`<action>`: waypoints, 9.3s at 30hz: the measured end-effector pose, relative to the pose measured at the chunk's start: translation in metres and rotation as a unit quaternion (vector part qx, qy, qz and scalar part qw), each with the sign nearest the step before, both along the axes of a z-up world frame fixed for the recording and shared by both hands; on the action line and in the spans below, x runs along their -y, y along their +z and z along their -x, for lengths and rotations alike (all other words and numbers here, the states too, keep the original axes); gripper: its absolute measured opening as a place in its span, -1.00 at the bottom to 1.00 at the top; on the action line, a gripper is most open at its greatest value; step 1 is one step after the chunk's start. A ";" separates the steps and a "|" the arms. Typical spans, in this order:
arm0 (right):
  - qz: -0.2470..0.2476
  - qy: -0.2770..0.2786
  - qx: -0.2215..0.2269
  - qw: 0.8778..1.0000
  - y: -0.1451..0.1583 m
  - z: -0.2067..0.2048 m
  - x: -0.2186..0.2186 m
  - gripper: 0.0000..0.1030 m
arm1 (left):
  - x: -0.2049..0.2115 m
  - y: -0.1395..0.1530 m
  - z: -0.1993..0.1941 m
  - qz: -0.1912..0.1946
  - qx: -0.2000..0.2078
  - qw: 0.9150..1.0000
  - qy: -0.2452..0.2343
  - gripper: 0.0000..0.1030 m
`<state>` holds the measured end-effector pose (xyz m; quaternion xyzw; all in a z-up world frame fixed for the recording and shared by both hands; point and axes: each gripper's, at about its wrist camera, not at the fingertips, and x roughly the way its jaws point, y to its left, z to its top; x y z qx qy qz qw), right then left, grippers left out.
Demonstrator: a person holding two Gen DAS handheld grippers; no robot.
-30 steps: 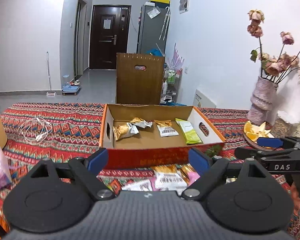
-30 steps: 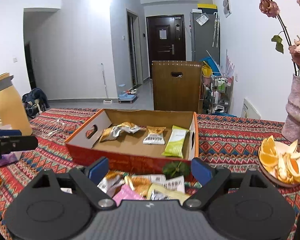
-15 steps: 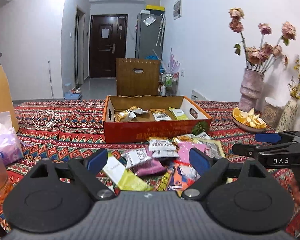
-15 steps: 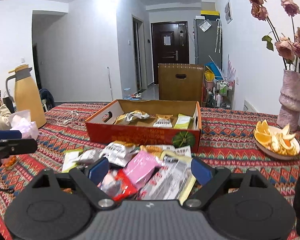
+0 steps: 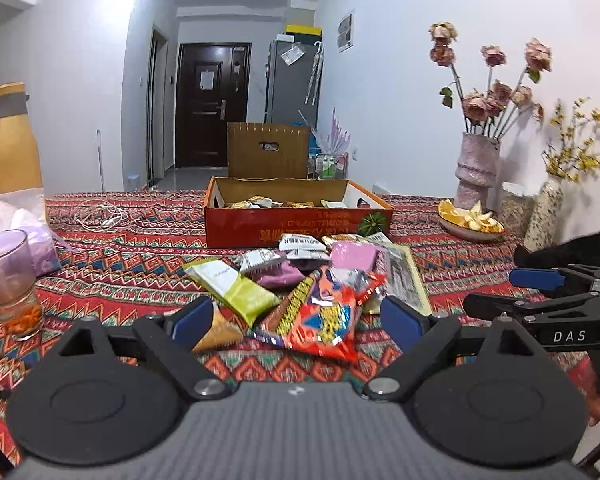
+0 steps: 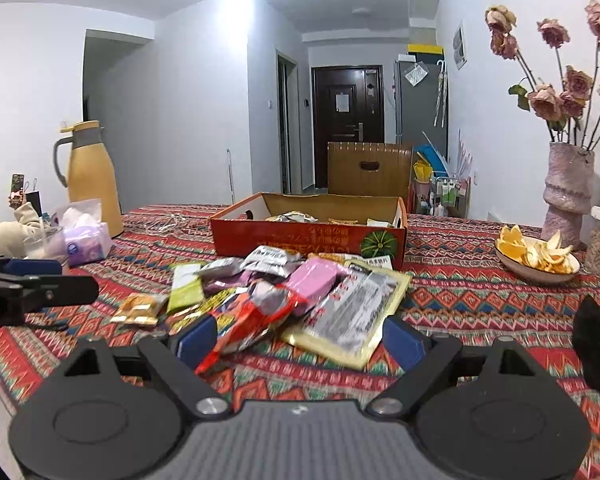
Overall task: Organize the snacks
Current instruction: 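Move both grippers back toward the snack pile, then grasp the pink packet with the right gripper while the left grasps a cookie packet, then carry the pink packet and cookie packet over the orange box with both grippers, then open both grippers to drop the packets into the box, then move both grippers back toward the snack pile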
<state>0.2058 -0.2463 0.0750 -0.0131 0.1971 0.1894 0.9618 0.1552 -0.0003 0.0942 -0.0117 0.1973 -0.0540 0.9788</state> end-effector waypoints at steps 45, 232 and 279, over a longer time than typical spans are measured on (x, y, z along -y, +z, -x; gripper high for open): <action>-0.006 -0.017 0.028 0.999 -0.042 0.134 -0.003 0.90 | 0.007 -0.051 0.094 -0.007 -0.029 0.999 0.026 0.82; 0.031 0.059 -0.100 0.993 0.070 -0.321 -0.069 0.46 | -0.054 0.058 -0.316 0.002 -0.078 0.997 -0.005 0.50; 0.012 -0.024 -0.054 0.998 -0.027 0.007 0.013 0.95 | -0.020 -0.017 -0.056 0.005 -0.080 0.997 0.018 0.99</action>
